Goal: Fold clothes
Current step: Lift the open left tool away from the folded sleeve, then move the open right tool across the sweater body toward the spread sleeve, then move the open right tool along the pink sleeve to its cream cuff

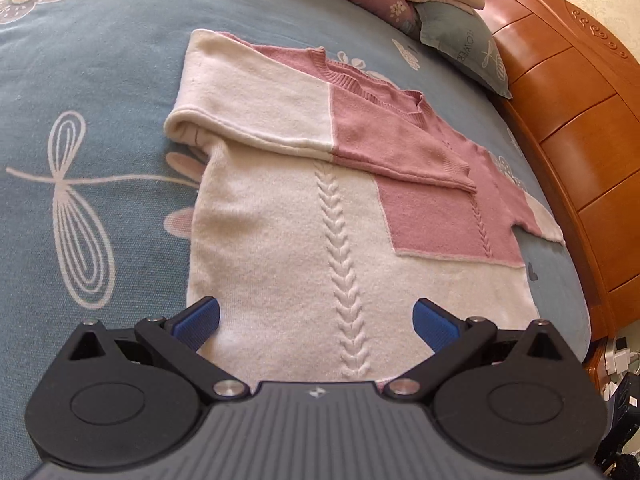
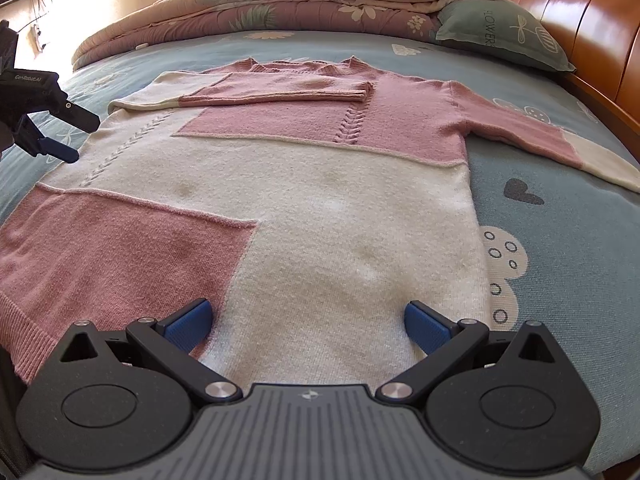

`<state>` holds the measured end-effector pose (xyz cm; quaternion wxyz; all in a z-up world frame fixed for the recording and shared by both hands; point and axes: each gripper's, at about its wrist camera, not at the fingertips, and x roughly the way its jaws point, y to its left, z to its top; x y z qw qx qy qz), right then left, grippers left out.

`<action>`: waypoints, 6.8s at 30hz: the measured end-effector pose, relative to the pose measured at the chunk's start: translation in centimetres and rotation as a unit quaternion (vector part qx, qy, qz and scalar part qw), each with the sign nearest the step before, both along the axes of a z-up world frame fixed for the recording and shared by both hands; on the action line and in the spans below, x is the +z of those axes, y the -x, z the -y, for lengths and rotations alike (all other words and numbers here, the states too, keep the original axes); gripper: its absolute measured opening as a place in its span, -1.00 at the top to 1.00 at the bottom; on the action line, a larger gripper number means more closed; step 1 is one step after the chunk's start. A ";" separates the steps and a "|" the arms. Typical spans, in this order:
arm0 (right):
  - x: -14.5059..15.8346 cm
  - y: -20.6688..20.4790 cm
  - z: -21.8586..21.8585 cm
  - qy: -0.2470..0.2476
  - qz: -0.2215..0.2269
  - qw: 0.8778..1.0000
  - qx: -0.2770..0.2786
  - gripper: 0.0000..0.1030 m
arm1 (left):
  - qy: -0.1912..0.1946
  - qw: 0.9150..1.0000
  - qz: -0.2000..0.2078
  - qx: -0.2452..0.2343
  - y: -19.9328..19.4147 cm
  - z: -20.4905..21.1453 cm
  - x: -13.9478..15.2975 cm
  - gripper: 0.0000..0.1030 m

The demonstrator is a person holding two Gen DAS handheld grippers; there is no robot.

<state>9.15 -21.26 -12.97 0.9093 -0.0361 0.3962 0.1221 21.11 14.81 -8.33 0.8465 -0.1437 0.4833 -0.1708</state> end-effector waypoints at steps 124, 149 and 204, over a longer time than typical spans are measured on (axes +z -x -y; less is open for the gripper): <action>1.1 1.1 -4.8 0.011 -0.038 0.995 0.089 -1.00 | 0.040 0.999 0.020 0.010 10.7 2.1 -0.6 -0.99; 1.1 1.8 -4.4 0.010 -0.033 0.995 0.089 -1.00 | -0.036 0.999 -0.001 0.027 4.5 1.0 0.0 -0.99; 3.8 -11.8 19.9 -0.129 0.022 0.976 -0.173 -1.00 | -0.067 0.996 0.053 -0.037 4.9 11.8 -1.8 -0.99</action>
